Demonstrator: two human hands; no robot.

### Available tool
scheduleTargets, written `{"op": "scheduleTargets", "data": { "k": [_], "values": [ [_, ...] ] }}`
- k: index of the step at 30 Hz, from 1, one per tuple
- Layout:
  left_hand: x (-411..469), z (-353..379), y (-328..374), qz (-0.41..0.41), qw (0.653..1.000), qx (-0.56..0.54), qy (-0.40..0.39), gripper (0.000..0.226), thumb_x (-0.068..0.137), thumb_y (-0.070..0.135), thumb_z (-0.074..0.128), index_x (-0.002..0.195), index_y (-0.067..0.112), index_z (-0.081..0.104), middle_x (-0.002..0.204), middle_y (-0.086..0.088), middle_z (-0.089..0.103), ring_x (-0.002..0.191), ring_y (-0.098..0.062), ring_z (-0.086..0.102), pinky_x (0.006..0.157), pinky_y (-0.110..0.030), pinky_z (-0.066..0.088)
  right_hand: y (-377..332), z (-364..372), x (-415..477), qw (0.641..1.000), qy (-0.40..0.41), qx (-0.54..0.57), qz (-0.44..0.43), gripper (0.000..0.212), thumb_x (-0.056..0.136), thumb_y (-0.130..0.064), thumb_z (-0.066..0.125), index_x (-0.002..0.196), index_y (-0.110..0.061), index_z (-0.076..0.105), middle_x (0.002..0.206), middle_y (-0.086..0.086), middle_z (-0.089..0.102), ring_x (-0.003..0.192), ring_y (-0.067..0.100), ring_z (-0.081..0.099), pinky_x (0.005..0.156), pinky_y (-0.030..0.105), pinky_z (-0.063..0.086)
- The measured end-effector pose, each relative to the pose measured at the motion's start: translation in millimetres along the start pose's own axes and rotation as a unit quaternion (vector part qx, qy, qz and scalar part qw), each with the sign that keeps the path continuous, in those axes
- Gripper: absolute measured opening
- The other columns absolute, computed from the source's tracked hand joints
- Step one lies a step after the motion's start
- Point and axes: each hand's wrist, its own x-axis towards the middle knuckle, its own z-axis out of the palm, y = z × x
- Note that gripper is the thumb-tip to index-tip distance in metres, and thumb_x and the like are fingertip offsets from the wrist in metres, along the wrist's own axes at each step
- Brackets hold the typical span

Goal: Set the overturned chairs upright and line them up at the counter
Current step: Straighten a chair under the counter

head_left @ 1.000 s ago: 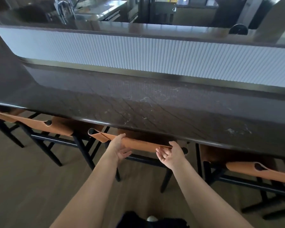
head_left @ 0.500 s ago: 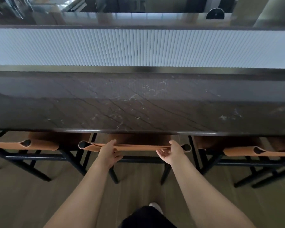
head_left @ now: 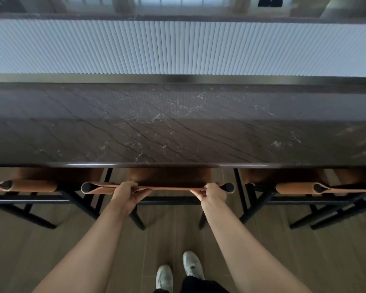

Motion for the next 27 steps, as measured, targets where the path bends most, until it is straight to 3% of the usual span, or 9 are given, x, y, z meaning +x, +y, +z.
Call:
{"op": "scheduleTargets", "data": {
  "k": [5, 8, 11, 14, 21, 27],
  "values": [
    [-5.3, 9.5, -13.4, -0.003, 1.0, -0.005, -0.018, 0.019, 0.093, -0.01, 0.039, 0.108, 0.0, 0.045, 0.113, -0.025, 0.055, 0.099, -0.042, 0.062, 0.071, -0.05, 0.056, -7.9, -13.9, 2.3, 1.0, 0.012, 0.006, -0.005, 0.029, 0.091, 0.016, 0.044, 0.112, -0.003, 0.05, 0.108, 0.024, 0.056, 0.091, 0.041, 0.06, 0.083, 0.059, 0.056],
    [-11.2, 20.4, -23.7, -0.003, 1.0, -0.003, -0.025, 0.015, 0.094, -0.009, 0.039, 0.102, 0.002, 0.046, 0.112, -0.025, 0.056, 0.097, -0.041, 0.063, 0.076, -0.049, 0.055, -21.8, -25.0, 5.3, 1.0, 0.013, 0.001, -0.001, 0.026, 0.091, 0.015, 0.045, 0.109, -0.002, 0.051, 0.106, 0.024, 0.056, 0.095, 0.042, 0.061, 0.082, 0.057, 0.057],
    [-15.5, 32.2, -32.8, 0.003, 1.0, -0.007, -0.026, 0.014, 0.095, -0.009, 0.038, 0.098, 0.003, 0.045, 0.109, -0.024, 0.055, 0.09, -0.039, 0.063, 0.08, -0.05, 0.054, -34.8, -33.2, 7.4, 1.0, -0.008, -0.002, 0.006, 0.028, 0.093, 0.014, 0.047, 0.116, -0.002, 0.051, 0.099, 0.022, 0.056, 0.094, 0.042, 0.06, 0.085, 0.058, 0.055],
    [-16.4, 36.4, -35.4, 0.007, 1.0, -0.021, -0.022, 0.014, 0.095, -0.008, 0.038, 0.098, 0.004, 0.044, 0.106, -0.023, 0.056, 0.089, -0.039, 0.064, 0.081, -0.05, 0.053, -37.9, -34.6, 10.7, 1.0, -0.023, 0.0, 0.01, 0.033, 0.094, 0.012, 0.047, 0.126, 0.001, 0.05, 0.112, 0.025, 0.057, 0.095, 0.04, 0.06, 0.087, 0.057, 0.055],
    [-10.5, 39.1, -31.3, -0.005, 0.999, -0.029, -0.019, 0.017, 0.094, -0.009, 0.042, 0.103, 0.004, 0.046, 0.108, -0.025, 0.057, 0.088, -0.042, 0.066, 0.06, -0.047, 0.059, -42.8, -32.4, 20.1, 0.999, -0.027, 0.023, 0.012, 0.03, 0.094, 0.011, 0.051, 0.121, -0.002, 0.05, 0.112, 0.023, 0.055, 0.093, 0.04, 0.061, 0.084, 0.057, 0.056],
    [-8.4, 37.4, -32.8, 0.002, 1.0, -0.022, -0.015, 0.018, 0.094, -0.007, 0.045, 0.106, 0.005, 0.048, 0.104, -0.025, 0.061, 0.067, -0.036, 0.072, 0.053, -0.04, 0.058, -41.3, -33.5, 24.0, 1.0, -0.009, -0.004, -0.001, 0.015, 0.093, 0.008, 0.056, 0.093, -0.006, 0.05, 0.1, 0.019, 0.056, 0.081, 0.035, 0.063, 0.072, 0.049, 0.06]
  ]
}}
